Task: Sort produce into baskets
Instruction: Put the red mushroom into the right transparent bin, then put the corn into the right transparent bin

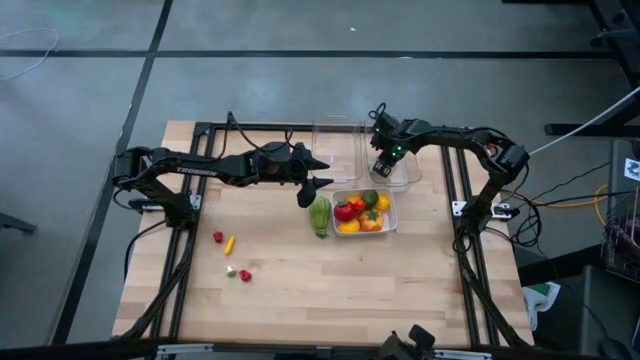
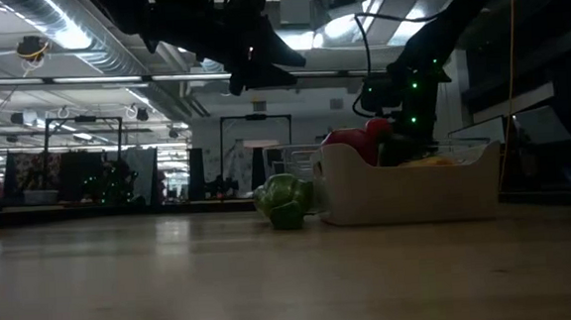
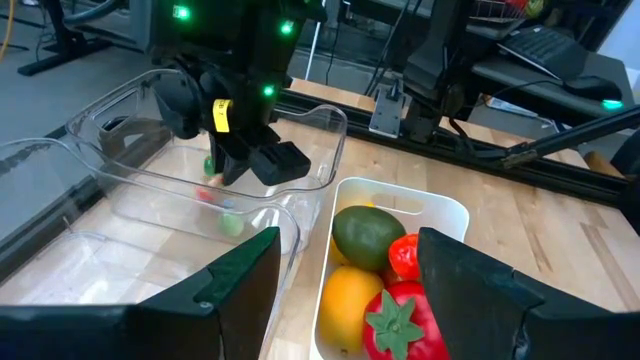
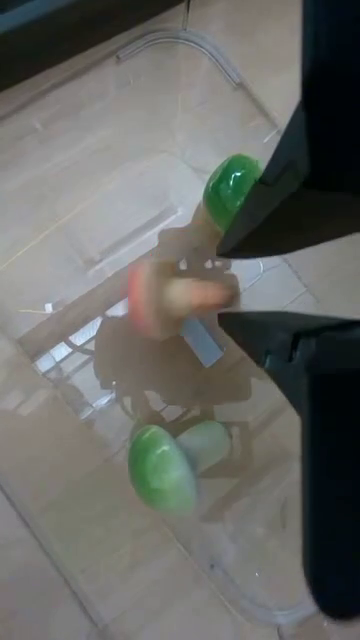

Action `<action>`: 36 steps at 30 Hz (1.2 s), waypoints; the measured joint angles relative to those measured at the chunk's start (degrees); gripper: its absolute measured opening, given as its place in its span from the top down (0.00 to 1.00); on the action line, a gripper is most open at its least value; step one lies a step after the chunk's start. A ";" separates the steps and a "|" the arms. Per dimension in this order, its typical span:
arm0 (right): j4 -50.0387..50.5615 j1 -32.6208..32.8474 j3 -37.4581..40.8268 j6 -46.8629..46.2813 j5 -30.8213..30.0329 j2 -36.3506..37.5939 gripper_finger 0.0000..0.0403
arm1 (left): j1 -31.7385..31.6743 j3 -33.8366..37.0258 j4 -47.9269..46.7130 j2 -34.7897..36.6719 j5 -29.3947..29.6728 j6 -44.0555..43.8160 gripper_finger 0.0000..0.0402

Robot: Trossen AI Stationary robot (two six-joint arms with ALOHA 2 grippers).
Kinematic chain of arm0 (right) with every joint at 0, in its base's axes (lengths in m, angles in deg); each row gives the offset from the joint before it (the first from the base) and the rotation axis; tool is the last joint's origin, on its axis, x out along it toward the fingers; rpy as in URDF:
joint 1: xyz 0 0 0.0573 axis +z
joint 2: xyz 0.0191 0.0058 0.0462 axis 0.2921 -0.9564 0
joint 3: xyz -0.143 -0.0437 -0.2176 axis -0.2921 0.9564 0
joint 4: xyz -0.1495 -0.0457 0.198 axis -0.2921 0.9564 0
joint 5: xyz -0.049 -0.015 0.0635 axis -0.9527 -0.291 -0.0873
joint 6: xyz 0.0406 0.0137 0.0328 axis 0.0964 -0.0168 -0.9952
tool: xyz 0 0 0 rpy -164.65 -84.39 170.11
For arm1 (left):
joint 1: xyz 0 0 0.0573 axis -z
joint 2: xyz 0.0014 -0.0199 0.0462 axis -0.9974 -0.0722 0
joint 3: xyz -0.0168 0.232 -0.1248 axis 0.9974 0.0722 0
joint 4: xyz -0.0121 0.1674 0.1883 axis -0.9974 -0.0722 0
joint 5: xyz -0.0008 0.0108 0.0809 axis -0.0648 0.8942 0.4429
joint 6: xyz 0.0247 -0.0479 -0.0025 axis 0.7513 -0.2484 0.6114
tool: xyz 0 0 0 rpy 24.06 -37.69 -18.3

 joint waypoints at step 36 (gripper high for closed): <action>0.28 0.00 0.05 -0.07 0.03 0.00 0.65 | 8.81 3.05 -71.66 17.83 -1.99 -26.04 0.42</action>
